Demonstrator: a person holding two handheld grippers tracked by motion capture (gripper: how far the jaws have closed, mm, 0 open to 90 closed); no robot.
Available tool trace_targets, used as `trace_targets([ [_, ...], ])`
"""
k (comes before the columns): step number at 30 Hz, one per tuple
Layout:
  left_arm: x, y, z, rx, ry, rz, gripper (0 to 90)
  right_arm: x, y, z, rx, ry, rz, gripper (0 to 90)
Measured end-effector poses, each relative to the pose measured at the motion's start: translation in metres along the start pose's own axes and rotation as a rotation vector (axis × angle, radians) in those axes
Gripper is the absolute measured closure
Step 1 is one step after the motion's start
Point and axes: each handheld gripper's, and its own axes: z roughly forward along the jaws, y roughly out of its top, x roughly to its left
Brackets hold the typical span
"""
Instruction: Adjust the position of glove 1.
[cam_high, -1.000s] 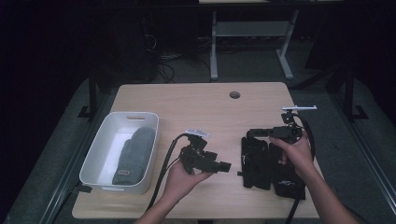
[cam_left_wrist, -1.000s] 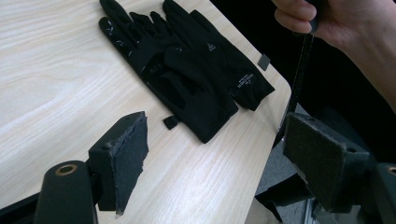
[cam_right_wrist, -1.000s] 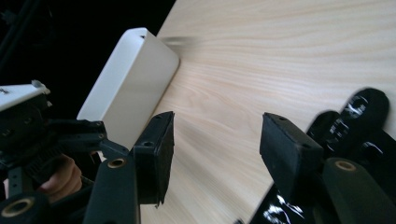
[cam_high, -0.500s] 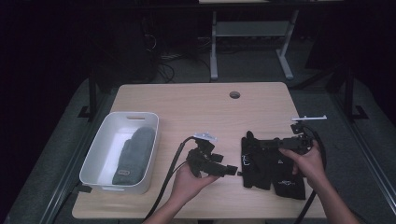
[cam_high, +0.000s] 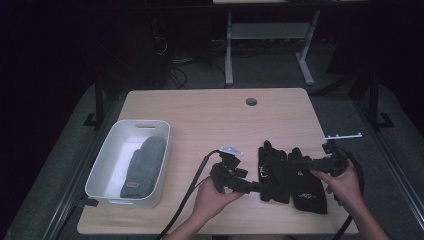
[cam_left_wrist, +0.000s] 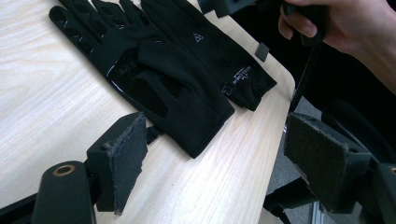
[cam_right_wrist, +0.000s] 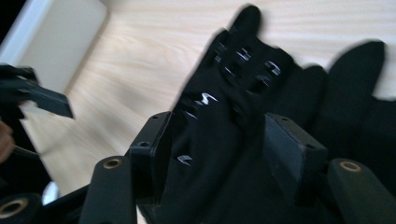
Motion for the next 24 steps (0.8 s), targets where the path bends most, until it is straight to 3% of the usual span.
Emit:
trace_targets([
  [7, -0.004, -0.001, 0.011, 0.010, 0.007, 0.013, 21.2, -0.007, -0.012, -0.004, 0.019, -0.071, -0.031, 41.2],
  [15, -0.005, -0.004, 0.018, 0.022, -0.001, 0.012, 21.2, -0.008, -0.025, -0.010, 0.042, -0.185, -0.124, 41.3],
  [20, -0.004, -0.005, 0.018, 0.024, 0.004, 0.010, 21.1, -0.008, -0.031, -0.008, 0.083, -0.247, -0.160, 40.4],
  [24, -0.003, -0.006, 0.018, 0.026, 0.009, 0.009, 21.1, -0.005, -0.036, -0.003, 0.091, -0.320, -0.221, 36.9],
])
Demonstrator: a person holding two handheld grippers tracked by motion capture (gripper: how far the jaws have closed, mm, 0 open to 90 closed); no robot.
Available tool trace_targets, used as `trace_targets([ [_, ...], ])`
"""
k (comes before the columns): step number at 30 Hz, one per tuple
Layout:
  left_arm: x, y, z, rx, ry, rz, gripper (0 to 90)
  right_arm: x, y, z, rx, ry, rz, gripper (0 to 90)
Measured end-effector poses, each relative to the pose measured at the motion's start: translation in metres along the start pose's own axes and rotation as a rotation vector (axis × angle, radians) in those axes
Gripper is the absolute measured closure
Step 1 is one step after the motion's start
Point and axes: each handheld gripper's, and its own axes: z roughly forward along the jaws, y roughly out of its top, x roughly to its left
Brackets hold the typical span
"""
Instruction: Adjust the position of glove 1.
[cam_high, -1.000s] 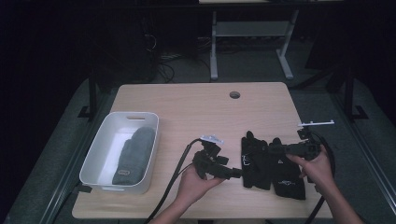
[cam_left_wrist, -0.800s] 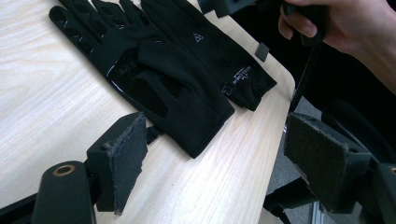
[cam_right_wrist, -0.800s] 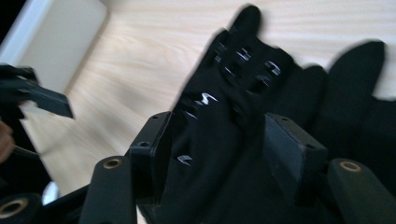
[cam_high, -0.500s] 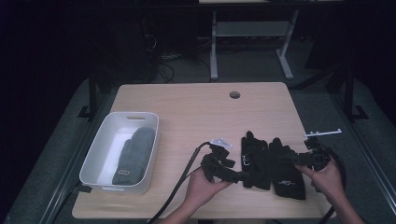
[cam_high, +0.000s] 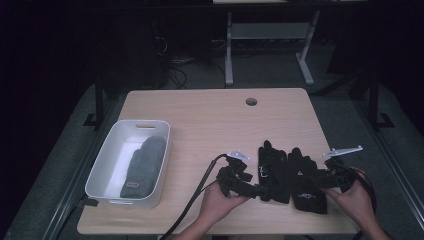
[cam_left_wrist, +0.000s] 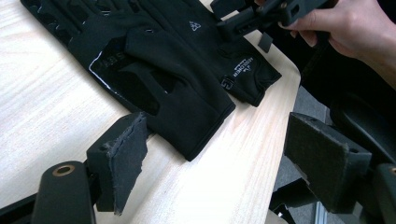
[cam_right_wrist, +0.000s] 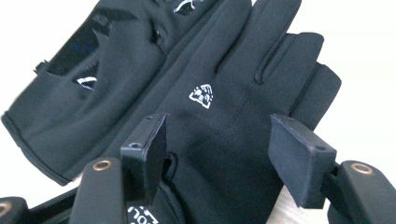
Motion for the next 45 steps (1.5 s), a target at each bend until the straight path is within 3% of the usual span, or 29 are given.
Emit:
trace_targets([
  [5, 0.002, -0.001, -0.002, 0.000, 0.004, -0.005, 21.0, 0.009, -0.003, 0.010, 0.032, -0.081, -0.100, 36.6],
  [11, 0.003, -0.003, -0.003, 0.011, 0.013, -0.009, 21.1, 0.016, -0.003, 0.015, 0.049, -0.121, -0.159, 38.1],
  [18, 0.004, -0.006, -0.005, 0.011, 0.017, -0.017, 21.3, 0.021, -0.003, 0.013, 0.063, -0.112, -0.150, 58.0],
  [24, 0.007, -0.008, -0.007, 0.015, 0.027, -0.030, 21.4, 0.022, -0.002, 0.012, 0.071, -0.097, -0.103, 72.1],
  [35, 0.009, -0.007, -0.010, 0.010, 0.029, -0.038, 21.6, 0.017, 0.002, -0.006, 0.017, -0.051, -0.009, 75.8],
  [39, 0.008, -0.007, -0.011, 0.010, 0.028, -0.034, 21.6, 0.024, 0.012, -0.014, -0.008, -0.052, -0.030, 75.7],
  [45, 0.009, -0.007, -0.013, 0.008, 0.029, -0.034, 21.6, 0.038, 0.030, -0.020, -0.036, -0.014, -0.032, 75.5],
])
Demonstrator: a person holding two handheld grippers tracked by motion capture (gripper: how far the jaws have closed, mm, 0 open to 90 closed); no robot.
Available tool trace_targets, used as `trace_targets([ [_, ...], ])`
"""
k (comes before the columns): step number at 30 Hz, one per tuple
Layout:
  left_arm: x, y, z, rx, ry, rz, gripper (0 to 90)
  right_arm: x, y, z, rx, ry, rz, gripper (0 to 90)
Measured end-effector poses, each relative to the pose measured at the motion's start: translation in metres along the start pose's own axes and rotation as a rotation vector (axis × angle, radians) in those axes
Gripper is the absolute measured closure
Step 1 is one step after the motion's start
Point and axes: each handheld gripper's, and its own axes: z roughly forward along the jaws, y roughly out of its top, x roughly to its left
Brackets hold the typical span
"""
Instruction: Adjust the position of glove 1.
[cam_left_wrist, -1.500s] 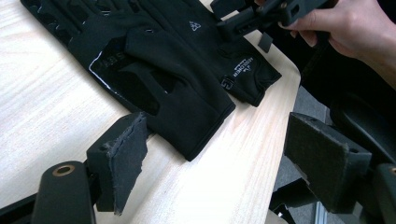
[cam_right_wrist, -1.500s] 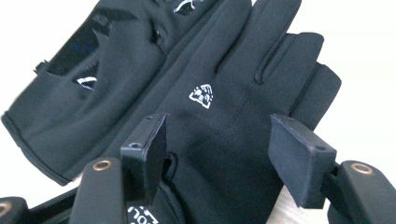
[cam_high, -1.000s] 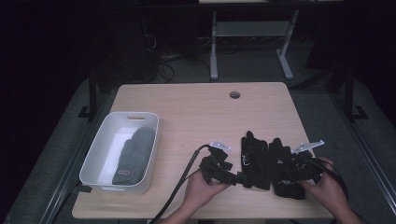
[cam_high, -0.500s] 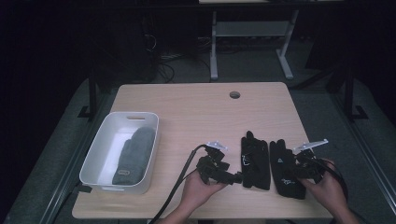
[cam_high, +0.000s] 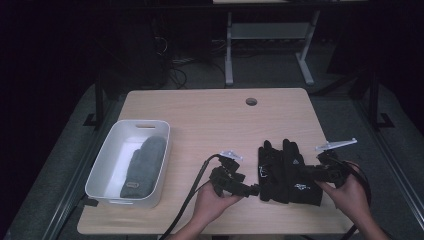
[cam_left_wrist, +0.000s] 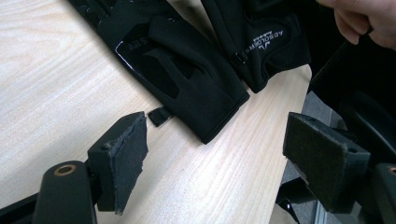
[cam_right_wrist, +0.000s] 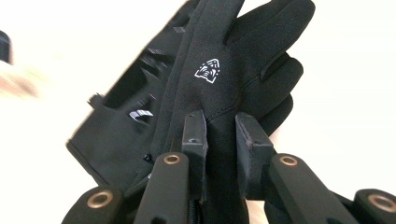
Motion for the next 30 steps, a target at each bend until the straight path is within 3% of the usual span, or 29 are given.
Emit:
trace_targets([
  [6, 0.001, 0.000, -0.003, -0.004, 0.002, -0.003, 21.6, 0.013, 0.017, 0.000, -0.014, 0.036, -0.005, 74.9],
  [15, 0.004, -0.002, -0.005, 0.000, 0.006, -0.003, 21.5, 0.025, 0.029, 0.023, 0.022, 0.060, 0.021, 74.0],
  [19, 0.004, -0.003, -0.006, -0.002, 0.008, -0.007, 21.5, 0.030, 0.036, 0.026, 0.008, 0.079, 0.038, 74.1],
  [26, 0.005, -0.003, -0.008, -0.005, 0.009, -0.006, 21.5, 0.035, 0.043, 0.030, -0.003, 0.069, 0.063, 73.7],
  [30, 0.005, -0.004, -0.008, -0.003, 0.008, -0.011, 21.5, 0.036, 0.040, 0.038, 0.010, 0.063, 0.100, 72.9],
])
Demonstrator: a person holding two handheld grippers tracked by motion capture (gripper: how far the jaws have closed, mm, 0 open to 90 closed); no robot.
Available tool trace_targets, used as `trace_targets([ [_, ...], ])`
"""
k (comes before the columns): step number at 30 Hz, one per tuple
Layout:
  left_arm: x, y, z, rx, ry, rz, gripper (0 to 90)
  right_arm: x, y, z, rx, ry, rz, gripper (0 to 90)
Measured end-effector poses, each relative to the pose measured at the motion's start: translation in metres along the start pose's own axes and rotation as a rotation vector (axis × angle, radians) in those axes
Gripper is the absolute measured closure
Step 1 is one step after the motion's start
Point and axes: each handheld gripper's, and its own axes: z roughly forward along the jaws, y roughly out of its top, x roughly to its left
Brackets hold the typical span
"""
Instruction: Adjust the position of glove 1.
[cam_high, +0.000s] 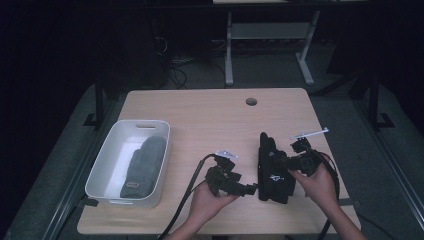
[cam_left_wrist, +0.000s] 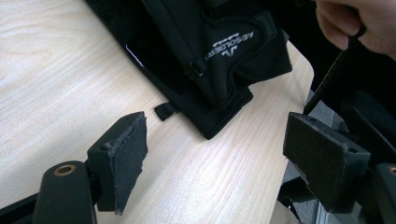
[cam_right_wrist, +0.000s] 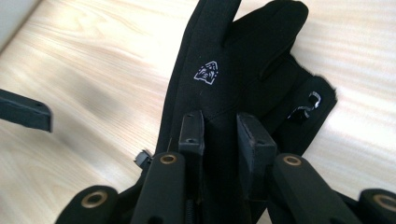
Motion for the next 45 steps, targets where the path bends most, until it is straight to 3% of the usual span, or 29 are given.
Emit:
trace_targets([
  [6, 0.001, -0.001, 0.000, -0.002, -0.002, -0.009, 21.5, -0.001, -0.009, 0.012, 0.025, -0.023, 0.025, 60.1],
  [12, 0.002, -0.003, 0.002, -0.001, -0.015, -0.010, 21.5, -0.006, -0.014, 0.004, -0.005, -0.012, 0.000, 54.7],
  [17, 0.004, -0.005, 0.005, 0.004, -0.016, -0.024, 21.6, -0.010, -0.023, -0.008, -0.019, -0.012, -0.020, 67.4],
  [22, 0.004, -0.005, 0.010, 0.012, -0.023, -0.034, 21.6, -0.010, -0.035, -0.001, 0.031, -0.013, -0.038, 73.5],
  [27, 0.005, -0.005, 0.012, 0.021, -0.019, -0.034, 21.9, -0.013, -0.041, 0.009, 0.053, 0.001, -0.030, 74.6],
  [36, 0.005, -0.006, 0.022, 0.038, -0.022, -0.047, 23.2, -0.007, -0.043, 0.008, 0.052, 0.019, -0.046, 72.9],
  [40, 0.007, -0.007, 0.027, 0.056, -0.008, -0.048, 23.3, 0.000, -0.045, 0.010, 0.057, 0.064, -0.061, 68.9],
  [44, 0.010, -0.006, 0.032, 0.071, 0.020, -0.054, 24.5, 0.007, -0.042, 0.011, 0.031, 0.070, -0.088, 53.3],
  [45, 0.011, -0.006, 0.034, 0.068, 0.024, -0.058, 24.5, 0.007, -0.042, 0.011, 0.031, 0.070, -0.088, 53.3],
])
